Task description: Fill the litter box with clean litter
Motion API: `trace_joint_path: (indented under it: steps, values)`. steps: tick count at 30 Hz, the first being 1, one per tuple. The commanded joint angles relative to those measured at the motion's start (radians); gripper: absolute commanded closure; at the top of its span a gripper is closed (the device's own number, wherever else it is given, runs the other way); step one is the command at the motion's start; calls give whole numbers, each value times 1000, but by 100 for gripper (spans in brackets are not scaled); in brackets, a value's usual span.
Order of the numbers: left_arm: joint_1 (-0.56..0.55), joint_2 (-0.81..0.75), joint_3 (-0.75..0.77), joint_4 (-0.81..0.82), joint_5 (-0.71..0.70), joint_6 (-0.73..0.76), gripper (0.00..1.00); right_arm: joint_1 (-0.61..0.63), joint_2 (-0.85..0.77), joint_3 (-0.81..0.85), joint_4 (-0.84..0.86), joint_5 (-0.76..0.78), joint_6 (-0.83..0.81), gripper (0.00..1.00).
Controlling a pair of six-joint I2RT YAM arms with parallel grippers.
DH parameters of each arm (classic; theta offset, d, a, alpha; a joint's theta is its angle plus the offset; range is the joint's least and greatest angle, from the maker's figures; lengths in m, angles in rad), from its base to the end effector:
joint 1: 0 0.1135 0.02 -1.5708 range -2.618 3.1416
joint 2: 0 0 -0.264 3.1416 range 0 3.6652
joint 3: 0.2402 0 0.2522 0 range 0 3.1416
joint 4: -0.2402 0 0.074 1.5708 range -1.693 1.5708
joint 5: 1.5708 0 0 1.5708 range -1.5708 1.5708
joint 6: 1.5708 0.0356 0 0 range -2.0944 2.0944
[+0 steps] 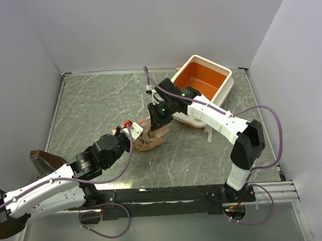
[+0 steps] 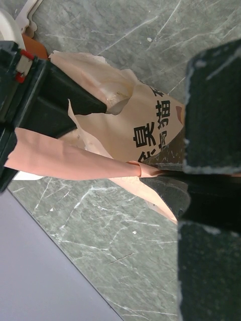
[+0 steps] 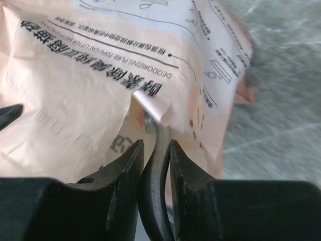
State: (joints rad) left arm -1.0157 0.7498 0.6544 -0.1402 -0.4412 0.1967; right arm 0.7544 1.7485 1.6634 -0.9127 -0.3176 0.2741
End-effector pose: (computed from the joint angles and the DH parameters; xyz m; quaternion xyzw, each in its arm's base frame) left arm 0.1076 -0.1446 0.3050 0.3253 0.7069 -0.0829 0.6226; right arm 0.2651 0.2644 0.3217 -0.2687 0.9094 0.2693 0.1683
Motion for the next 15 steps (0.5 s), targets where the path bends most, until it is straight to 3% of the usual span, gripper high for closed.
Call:
trace_joint_path:
  steps: [1,6,11,15]
  values:
    - [0,-12,-10,22,6,-14,99,-75,-59,-224,168,-112,107,100]
    - [0,-13,-16,27,15,-10,99,-183,-162,-482,415,-317,221,100]
    - [-1,-13,-21,30,13,-5,99,-211,-195,-577,537,-428,280,100]
    - [-1,-18,-25,37,12,-3,99,-211,-195,-646,728,-512,384,100]
